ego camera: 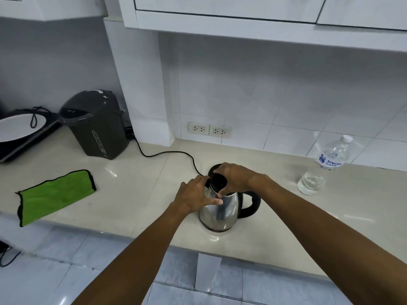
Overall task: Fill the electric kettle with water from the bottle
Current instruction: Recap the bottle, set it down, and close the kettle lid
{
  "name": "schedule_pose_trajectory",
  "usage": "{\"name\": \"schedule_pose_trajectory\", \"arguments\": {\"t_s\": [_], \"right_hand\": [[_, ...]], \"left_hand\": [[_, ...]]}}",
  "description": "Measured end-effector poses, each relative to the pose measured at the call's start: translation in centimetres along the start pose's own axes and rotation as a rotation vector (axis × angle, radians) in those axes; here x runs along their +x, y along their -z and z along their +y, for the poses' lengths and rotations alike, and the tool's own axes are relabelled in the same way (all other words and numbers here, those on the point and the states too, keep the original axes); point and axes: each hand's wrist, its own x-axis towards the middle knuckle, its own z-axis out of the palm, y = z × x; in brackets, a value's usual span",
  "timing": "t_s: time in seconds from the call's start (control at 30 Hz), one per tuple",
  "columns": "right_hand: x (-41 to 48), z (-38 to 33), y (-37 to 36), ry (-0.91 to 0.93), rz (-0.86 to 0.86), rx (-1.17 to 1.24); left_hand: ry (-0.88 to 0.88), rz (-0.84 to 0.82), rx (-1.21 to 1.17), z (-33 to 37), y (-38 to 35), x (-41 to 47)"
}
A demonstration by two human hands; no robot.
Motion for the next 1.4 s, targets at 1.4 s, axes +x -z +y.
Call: {"name": "schedule_pose_trajectory", "arguments": {"t_s": [1.4], "right_hand": [[-6.7,6.2,-8.9,-0.477,0.347,0.695]], "left_hand": [[-0.012,0.022,-0.359,-1.3,-1.6,-0.4]]}}
